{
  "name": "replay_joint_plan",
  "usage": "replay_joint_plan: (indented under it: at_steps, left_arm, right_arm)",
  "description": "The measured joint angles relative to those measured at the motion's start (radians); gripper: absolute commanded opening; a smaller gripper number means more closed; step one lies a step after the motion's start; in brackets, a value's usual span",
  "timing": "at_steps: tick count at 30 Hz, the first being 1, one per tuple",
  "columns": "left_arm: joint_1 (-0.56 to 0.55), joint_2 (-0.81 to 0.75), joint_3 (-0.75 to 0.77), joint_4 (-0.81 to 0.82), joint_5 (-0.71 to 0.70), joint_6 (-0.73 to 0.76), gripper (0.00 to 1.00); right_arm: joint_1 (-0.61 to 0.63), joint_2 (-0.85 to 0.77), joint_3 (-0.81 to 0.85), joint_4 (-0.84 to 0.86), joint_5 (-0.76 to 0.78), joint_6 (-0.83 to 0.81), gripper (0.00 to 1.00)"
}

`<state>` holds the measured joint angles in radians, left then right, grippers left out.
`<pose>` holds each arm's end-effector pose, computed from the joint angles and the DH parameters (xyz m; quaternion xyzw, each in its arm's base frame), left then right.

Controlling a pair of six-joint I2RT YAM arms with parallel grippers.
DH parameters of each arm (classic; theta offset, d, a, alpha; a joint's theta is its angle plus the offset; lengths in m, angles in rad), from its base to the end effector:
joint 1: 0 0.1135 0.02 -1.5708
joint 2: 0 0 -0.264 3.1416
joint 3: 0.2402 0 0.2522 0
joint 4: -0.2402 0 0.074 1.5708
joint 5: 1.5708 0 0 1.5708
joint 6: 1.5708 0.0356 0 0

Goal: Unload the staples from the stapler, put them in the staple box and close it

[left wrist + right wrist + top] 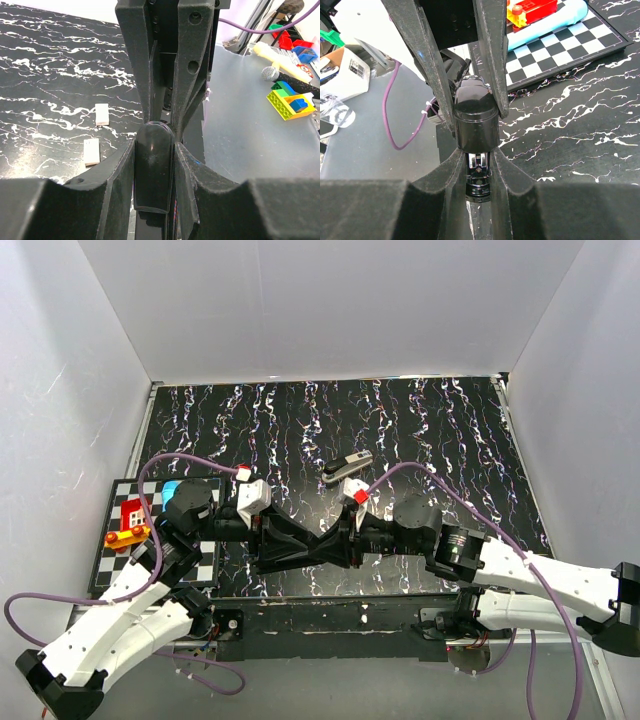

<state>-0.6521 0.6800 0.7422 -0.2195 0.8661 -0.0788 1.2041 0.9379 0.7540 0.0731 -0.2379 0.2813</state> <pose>0.1038 -0.1134 0.3394 0.4566 0.5851 -0.5087 0.4365 0.0723 0.2117 0.3286 -0.4003 0.6273 0.5129 0.4280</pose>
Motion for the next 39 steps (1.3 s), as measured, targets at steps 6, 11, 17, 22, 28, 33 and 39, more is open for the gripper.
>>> replay_joint_plan:
  at_steps: [6,11,17,22,28,33,39]
  left_arm:
    - [0.000,-0.002,0.001,-0.023,-0.016,0.000,0.00]
    - [0.000,-0.002,0.014,-0.046,-0.021,-0.001,0.00]
    - [0.022,0.000,0.097,0.040,-0.149,0.007,0.00]
    - [0.047,-0.021,0.216,0.200,-0.259,0.017,0.00]
    - [0.047,-0.027,0.234,0.249,-0.290,0.019,0.00]
    - [0.047,-0.001,0.234,0.219,-0.292,0.025,0.06]
    - [0.047,0.018,0.234,0.152,-0.243,0.025,0.38]
  right_arm:
    - [0.015,0.000,-0.019,0.018,0.034,0.024,0.01]
    - [0.033,-0.010,-0.033,0.038,0.063,0.048,0.01]
    - [0.080,-0.027,-0.084,-0.066,0.066,0.082,0.01]
    - [0.149,0.011,-0.188,-0.312,-0.009,0.108,0.01]
    - [0.154,-0.013,-0.189,-0.337,0.001,0.116,0.01]
    - [0.158,-0.014,-0.173,-0.370,0.019,0.111,0.01]
    - [0.161,-0.037,-0.079,-0.502,0.051,0.068,0.01]
